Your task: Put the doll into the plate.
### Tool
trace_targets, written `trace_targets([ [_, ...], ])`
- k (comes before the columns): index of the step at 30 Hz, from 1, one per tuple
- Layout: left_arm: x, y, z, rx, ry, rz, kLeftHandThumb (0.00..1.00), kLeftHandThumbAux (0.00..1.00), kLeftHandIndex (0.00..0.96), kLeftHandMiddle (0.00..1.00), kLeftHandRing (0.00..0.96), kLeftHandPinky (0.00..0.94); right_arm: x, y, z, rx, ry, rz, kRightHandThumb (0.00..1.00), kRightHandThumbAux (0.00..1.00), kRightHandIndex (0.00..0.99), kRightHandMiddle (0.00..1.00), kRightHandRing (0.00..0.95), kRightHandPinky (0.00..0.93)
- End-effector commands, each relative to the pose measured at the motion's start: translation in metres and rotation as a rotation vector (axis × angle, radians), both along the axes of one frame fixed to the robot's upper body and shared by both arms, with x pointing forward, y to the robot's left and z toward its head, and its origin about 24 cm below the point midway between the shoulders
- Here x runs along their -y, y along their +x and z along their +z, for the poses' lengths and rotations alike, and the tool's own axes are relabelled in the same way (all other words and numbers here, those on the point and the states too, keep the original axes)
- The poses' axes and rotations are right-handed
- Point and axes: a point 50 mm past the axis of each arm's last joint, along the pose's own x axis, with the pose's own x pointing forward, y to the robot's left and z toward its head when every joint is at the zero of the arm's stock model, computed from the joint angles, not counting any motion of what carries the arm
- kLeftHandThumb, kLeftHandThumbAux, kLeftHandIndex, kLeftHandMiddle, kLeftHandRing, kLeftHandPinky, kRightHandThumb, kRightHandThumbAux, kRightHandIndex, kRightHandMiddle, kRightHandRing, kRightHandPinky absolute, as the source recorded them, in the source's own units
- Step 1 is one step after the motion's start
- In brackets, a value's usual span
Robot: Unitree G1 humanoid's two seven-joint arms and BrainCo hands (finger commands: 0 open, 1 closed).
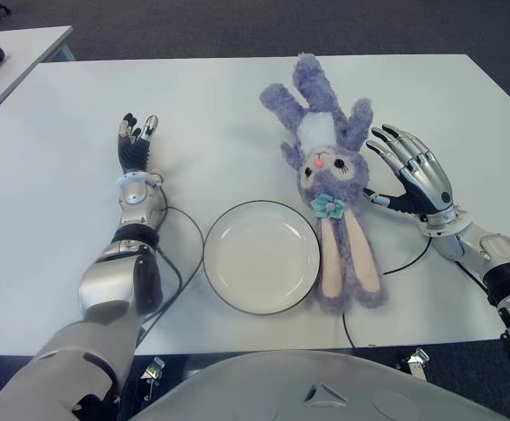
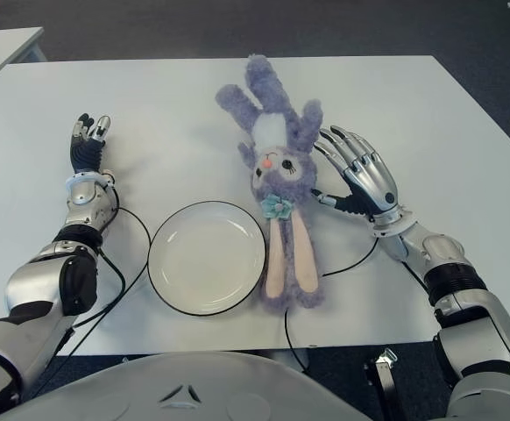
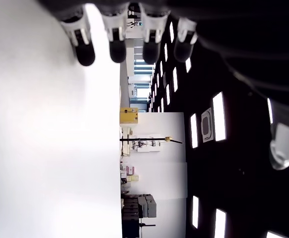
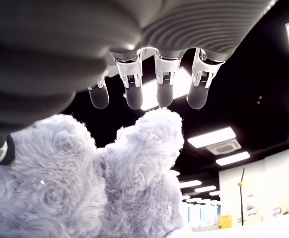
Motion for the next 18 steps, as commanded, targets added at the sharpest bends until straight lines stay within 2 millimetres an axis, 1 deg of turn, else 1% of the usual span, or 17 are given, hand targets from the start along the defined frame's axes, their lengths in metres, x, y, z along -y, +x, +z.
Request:
trace_targets([
  [1,0.023,-0.081,-0.105,-0.453,-0.163,0.006,0.0,0.473,0.048,0.081,0.047,0.002,-0.002,-0.008,-0.019,-0.12,-0.001,0.004,0.359,0.311,0.0,0.0,0.0,0.023],
  [5,0.023,-0.081,-0.105,-0.453,-0.16,0.005,0.0,0.472,0.048,0.083,0.049,0.002,0.002,-0.011,-0.021,-0.155,-0.008,0.0,0.361,0.321,0.0,0.0,0.0,0.029],
  [14,0.024,-0.081,-0.104,-0.452,-0.161,0.001,0.0,0.469,0.038,0.077,0.045,0.002,0.01,-0.018,-0.03,-0.253,-0.038,-0.004,0.329,0.34,0.0,0.0,0.0,0.03],
  [18,0.024,-0.081,-0.104,-0.452,-0.16,0.001,0.0,0.466,0.033,0.074,0.044,0.004,0.012,-0.027,-0.038,-0.334,-0.056,0.014,0.328,0.335,0.0,0.0,0.0,0.026],
])
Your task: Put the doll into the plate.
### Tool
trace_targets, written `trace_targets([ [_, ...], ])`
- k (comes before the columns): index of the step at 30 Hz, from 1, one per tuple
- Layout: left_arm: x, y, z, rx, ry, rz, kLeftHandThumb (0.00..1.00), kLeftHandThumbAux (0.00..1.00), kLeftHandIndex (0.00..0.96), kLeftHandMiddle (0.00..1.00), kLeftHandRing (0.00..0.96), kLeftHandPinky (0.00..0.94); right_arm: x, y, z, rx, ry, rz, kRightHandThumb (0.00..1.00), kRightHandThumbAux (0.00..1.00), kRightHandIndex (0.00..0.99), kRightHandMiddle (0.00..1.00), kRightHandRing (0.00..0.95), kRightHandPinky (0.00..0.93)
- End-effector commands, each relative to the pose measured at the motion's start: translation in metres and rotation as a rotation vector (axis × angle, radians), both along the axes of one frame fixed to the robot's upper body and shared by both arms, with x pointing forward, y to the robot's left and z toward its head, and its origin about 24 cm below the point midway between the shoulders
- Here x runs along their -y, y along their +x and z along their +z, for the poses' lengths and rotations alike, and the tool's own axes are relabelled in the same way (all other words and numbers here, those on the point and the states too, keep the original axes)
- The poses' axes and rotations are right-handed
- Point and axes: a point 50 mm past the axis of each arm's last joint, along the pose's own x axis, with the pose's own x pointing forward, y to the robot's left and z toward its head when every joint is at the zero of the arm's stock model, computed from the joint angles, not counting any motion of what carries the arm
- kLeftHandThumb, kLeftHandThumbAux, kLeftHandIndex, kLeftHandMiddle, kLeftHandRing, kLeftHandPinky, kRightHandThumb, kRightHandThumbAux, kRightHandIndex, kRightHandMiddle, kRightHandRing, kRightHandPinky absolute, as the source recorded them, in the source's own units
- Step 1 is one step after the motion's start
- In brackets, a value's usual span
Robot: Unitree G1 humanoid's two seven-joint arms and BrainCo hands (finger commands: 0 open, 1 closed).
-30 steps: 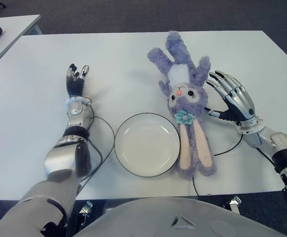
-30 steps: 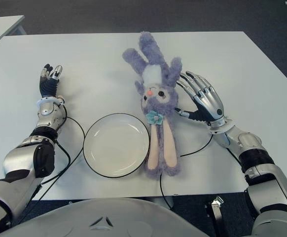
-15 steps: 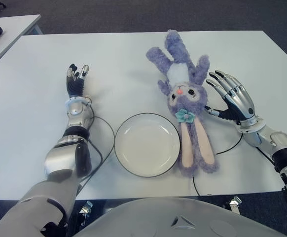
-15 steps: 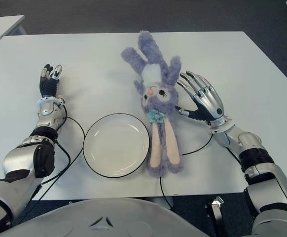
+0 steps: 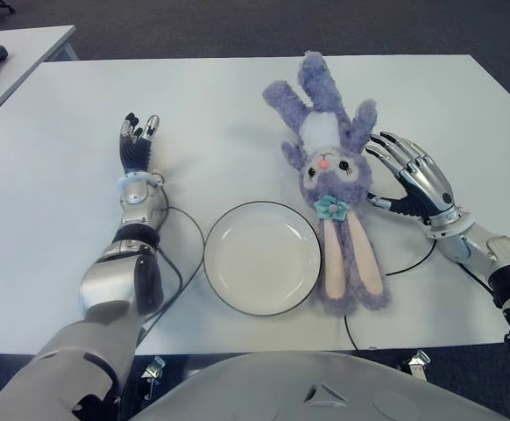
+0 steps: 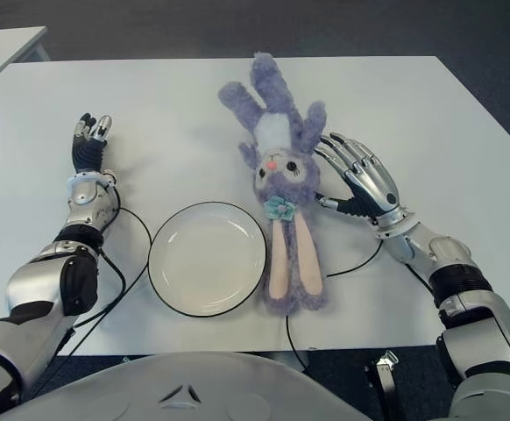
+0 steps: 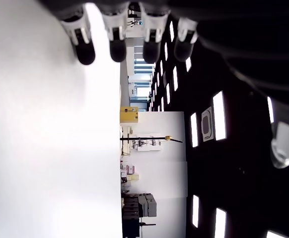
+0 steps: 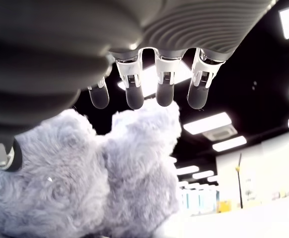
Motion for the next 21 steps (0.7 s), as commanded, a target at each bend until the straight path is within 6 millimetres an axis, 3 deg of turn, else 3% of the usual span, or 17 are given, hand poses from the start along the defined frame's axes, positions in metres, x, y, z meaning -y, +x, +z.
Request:
trace_targets([
  [1,0.022,-0.081,-0.104,-0.453,-0.156,0.005,0.0,0.465,0.031,0.073,0.043,0.004,0.004,-0.028,-0.036,-0.23,-0.044,0.019,0.327,0.331,0.0,0.0,0.0,0.024],
  [21,0.022,-0.082,-0.105,-0.457,-0.171,0.004,0.0,0.462,0.025,0.072,0.039,0.0,-0.012,-0.04,-0.036,-0.368,-0.102,0.122,0.32,0.341,0.0,0.0,0.0,0.026],
])
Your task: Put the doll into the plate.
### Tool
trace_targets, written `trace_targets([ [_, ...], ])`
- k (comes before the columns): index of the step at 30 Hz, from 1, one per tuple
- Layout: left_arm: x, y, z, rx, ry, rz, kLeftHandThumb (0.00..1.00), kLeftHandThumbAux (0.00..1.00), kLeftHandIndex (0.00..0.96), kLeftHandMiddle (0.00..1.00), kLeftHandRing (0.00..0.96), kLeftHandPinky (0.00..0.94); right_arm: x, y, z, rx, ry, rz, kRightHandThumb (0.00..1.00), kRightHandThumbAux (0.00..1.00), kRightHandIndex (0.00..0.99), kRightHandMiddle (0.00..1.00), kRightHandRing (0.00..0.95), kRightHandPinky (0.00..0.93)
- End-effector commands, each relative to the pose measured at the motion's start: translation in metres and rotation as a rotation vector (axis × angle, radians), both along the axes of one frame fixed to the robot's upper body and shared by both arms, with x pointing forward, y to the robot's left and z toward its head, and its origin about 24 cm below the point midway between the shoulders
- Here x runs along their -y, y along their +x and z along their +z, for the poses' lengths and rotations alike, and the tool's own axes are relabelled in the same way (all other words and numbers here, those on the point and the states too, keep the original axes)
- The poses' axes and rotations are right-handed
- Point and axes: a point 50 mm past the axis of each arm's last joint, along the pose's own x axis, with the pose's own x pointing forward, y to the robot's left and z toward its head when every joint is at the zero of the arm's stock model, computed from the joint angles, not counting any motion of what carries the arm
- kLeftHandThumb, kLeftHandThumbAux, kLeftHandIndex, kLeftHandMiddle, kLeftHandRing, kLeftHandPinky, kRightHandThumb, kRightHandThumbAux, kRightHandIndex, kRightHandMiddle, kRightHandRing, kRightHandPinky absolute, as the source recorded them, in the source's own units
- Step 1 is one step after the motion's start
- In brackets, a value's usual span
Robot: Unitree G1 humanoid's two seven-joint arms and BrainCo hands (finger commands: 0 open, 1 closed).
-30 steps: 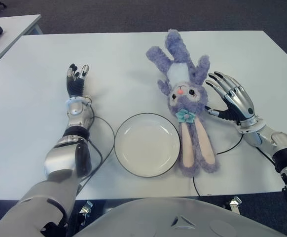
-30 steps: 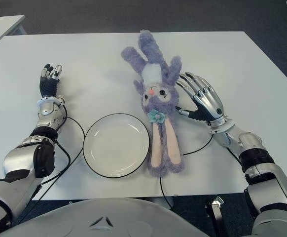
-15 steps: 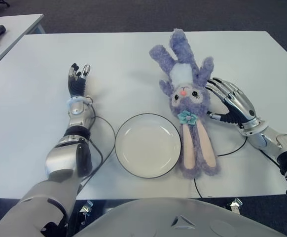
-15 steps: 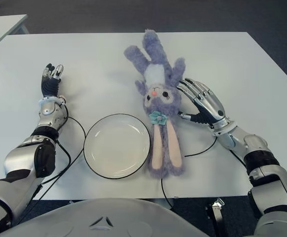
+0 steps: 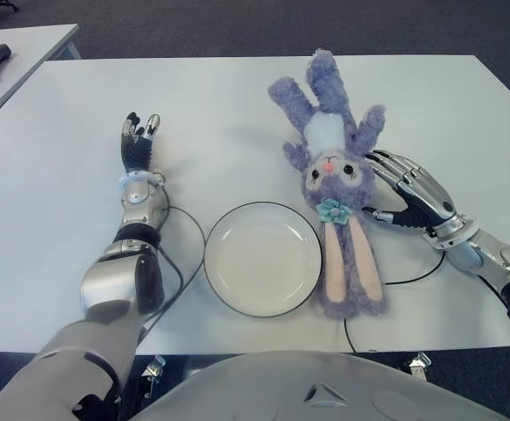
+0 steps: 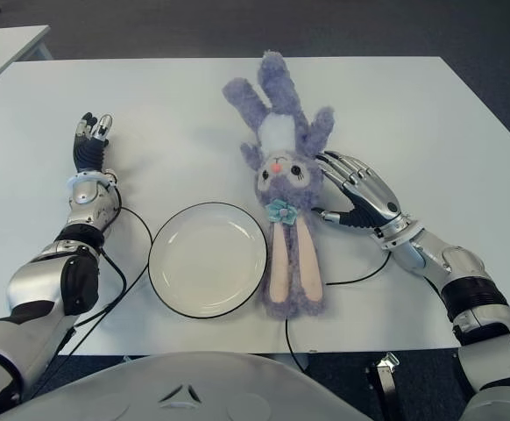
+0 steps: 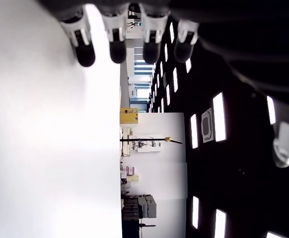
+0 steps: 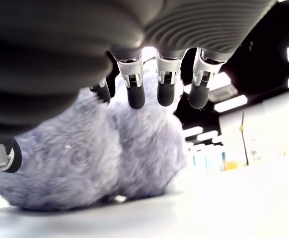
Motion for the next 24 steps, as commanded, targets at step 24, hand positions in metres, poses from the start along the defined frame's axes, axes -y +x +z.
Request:
trace_targets([
  [24,0.022,-0.082,-0.105,-0.456,-0.172,0.005,0.0,0.461,0.034,0.079,0.047,0.0,-0.031,-0.029,-0.025,-0.169,-0.035,0.143,0.276,0.328,0.0,0.0,0.0,0.007],
])
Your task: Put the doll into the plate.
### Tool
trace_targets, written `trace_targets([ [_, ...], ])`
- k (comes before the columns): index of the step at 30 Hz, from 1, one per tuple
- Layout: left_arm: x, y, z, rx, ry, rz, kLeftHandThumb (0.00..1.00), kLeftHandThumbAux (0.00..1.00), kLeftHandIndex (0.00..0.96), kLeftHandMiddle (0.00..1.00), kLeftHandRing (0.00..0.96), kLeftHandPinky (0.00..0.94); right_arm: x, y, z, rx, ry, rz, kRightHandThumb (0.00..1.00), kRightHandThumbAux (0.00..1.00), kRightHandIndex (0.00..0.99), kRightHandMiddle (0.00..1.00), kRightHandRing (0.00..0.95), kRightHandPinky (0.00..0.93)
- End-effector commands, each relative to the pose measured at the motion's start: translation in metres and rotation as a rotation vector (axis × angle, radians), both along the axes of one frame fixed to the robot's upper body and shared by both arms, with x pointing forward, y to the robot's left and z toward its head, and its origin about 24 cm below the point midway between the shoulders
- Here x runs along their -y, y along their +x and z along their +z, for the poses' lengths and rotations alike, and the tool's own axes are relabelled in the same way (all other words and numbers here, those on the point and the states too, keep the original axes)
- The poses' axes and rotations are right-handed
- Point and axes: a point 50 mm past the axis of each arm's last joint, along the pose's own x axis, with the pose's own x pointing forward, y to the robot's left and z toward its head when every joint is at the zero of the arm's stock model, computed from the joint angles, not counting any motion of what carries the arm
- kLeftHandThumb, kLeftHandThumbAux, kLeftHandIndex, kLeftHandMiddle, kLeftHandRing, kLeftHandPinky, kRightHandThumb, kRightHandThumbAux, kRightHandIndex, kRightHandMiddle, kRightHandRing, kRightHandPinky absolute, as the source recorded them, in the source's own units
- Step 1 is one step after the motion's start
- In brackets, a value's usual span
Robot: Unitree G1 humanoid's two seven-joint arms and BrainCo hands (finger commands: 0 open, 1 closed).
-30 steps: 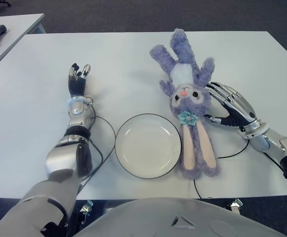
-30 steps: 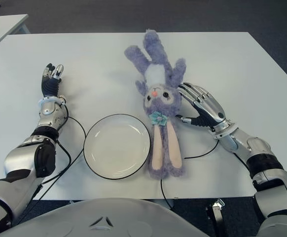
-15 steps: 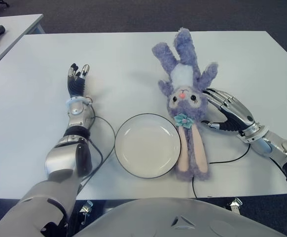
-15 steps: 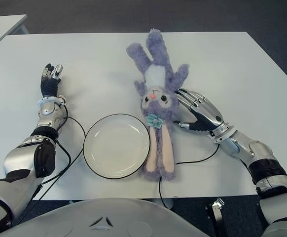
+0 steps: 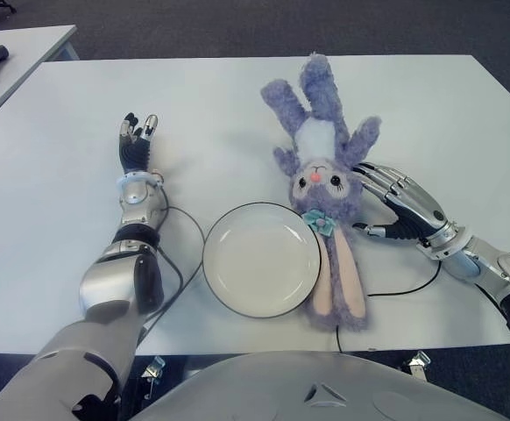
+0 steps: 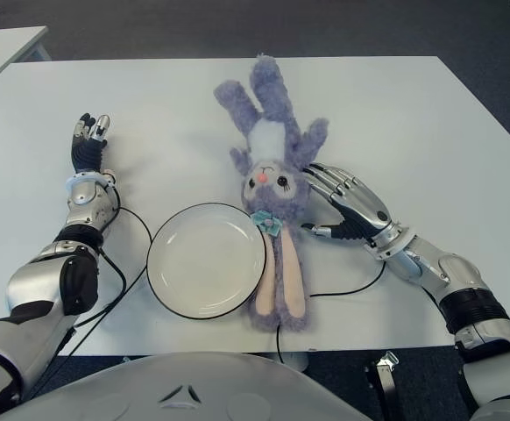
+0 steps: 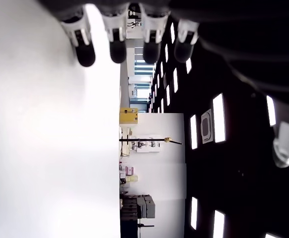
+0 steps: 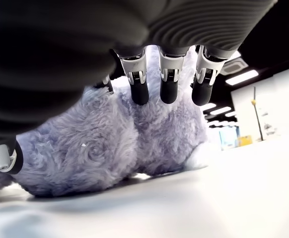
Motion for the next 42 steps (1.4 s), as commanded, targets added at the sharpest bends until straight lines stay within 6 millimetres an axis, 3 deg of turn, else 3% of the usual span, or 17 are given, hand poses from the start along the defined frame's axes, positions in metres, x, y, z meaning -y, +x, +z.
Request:
trace_targets([
  [1,0.024,-0.081,-0.105,-0.458,-0.165,-0.005,0.0,0.461,0.034,0.079,0.047,0.0,-0.013,-0.017,-0.026,-0.143,-0.037,0.055,0.275,0.327,0.0,0.0,0.0,0.007],
  [16,0.025,-0.08,-0.105,-0.452,-0.174,-0.006,0.0,0.463,0.033,0.079,0.048,0.003,-0.015,-0.015,-0.024,-0.162,-0.026,0.015,0.288,0.344,0.0,0.0,0.0,0.065],
  [30,0.025,-0.08,-0.105,-0.446,-0.186,-0.003,0.0,0.474,0.043,0.082,0.049,0.006,-0.011,0.0,-0.014,-0.062,0.031,-0.077,0.334,0.385,0.0,0.0,0.0,0.087],
  [33,0.026,-0.08,-0.105,-0.445,-0.186,-0.003,0.0,0.476,0.045,0.085,0.051,0.005,-0.004,0.003,-0.015,-0.069,0.055,-0.14,0.372,0.387,0.0,0.0,0.0,0.099],
  [42,0.026,-0.08,-0.105,-0.454,-0.173,-0.006,0.0,0.48,0.044,0.082,0.05,0.004,0.045,0.026,-0.029,-0.082,0.029,-0.39,0.458,0.392,0.0,0.0,0.0,0.141],
])
